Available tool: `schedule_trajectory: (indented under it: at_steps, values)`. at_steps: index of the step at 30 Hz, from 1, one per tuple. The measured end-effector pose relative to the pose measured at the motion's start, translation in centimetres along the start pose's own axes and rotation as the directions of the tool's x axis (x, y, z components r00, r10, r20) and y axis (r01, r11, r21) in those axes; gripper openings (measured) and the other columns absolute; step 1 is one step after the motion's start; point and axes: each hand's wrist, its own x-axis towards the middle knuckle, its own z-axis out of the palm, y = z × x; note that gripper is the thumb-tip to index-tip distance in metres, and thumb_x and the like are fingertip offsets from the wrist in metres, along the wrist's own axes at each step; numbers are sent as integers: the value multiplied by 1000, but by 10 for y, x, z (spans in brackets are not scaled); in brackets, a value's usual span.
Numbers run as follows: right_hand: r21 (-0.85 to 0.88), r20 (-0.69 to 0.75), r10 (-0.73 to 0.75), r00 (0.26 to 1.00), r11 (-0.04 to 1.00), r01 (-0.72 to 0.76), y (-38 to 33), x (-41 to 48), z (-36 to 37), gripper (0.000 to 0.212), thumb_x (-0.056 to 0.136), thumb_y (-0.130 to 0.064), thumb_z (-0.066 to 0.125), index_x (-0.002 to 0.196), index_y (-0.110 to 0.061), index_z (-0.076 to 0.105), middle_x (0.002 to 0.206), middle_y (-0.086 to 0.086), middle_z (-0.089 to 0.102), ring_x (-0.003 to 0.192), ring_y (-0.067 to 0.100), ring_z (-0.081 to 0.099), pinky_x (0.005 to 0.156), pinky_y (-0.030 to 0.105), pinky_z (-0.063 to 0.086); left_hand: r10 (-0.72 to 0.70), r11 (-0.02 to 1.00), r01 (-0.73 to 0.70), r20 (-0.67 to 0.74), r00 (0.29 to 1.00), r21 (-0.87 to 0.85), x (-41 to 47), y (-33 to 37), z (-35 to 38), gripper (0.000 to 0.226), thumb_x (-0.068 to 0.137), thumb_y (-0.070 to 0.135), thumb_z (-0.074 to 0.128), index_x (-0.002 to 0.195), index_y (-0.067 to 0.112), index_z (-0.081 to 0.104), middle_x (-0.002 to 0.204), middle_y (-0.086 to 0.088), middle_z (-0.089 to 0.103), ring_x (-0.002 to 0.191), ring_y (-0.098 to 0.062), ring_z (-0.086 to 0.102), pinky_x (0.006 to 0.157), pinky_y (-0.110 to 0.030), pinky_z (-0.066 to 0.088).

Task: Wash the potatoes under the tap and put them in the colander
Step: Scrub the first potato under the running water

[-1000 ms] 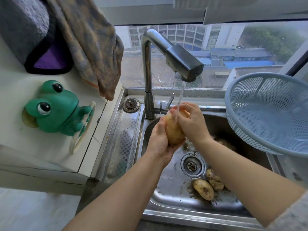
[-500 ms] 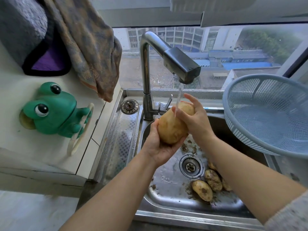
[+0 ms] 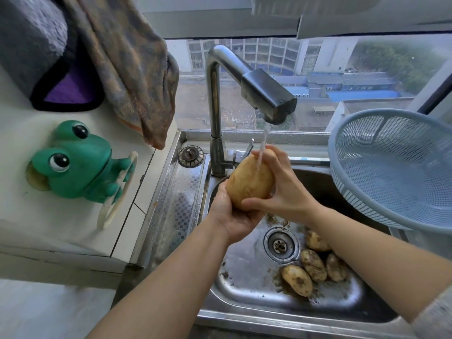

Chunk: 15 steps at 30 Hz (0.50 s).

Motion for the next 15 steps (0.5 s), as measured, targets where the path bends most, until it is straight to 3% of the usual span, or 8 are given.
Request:
schedule_trajectory:
  at_steps: [3, 5, 7, 10, 12, 15]
  values:
    - [190, -150, 120, 981, 978, -91, -5, 6, 13, 47, 76, -51, 64, 120, -40, 50, 138, -1, 35, 127, 16, 39, 107, 47, 42, 8, 999, -9, -15, 1000, -35, 3, -5, 3, 47, 93, 41, 53, 116, 1, 66, 102, -23, 71, 85, -33, 72, 74, -43, 60]
    - [196, -221, 183, 958, 970, -141, -10, 8, 18, 38, 80, -43, 61, 117, -37, 53, 139, 0, 35, 126, 15, 40, 107, 46, 41, 17, 999, -18, -15, 1000, -37, 4, -6, 4, 45, 94, 39, 53, 115, 2, 67, 104, -22, 71, 86, -33, 72, 76, -43, 60]
    - [121, -200, 160, 967, 983, -137, -12, 6, 17, 54, 75, -44, 71, 123, -33, 50, 144, 1, 30, 129, 14, 37, 109, 35, 39, 27, 1000, -27, -28, 999, -14, 6, -5, 4, 41, 94, 37, 53, 107, 2, 70, 99, -20, 73, 82, -31, 73, 74, -41, 61]
    - [-37, -59, 105, 993, 994, -107, -14, 3, 8, 91, 58, -45, 89, 134, -31, 41, 150, 1, 20, 132, 14, 31, 104, 20, 32, 30, 999, -30, -19, 999, 27, 2, -2, 4, 41, 96, 36, 49, 95, 2, 72, 88, -15, 74, 72, -26, 73, 61, -33, 61]
    - [-57, -1, 82, 997, 995, -82, -14, 7, 0, 95, 55, -54, 86, 135, -32, 40, 150, 0, 20, 132, 18, 34, 105, 28, 39, 27, 999, -26, -10, 1000, 24, 0, -2, 7, 40, 95, 35, 50, 93, 1, 72, 86, -15, 73, 70, -27, 73, 62, -35, 60]
    - [33, -1, 104, 995, 994, -104, -16, 16, -8, 77, 62, -66, 68, 130, -35, 47, 145, 0, 29, 129, 18, 38, 106, 41, 44, 26, 1000, -26, -9, 1000, -6, -4, -2, 13, 40, 93, 35, 56, 97, -2, 70, 87, -21, 72, 69, -32, 72, 67, -42, 59]
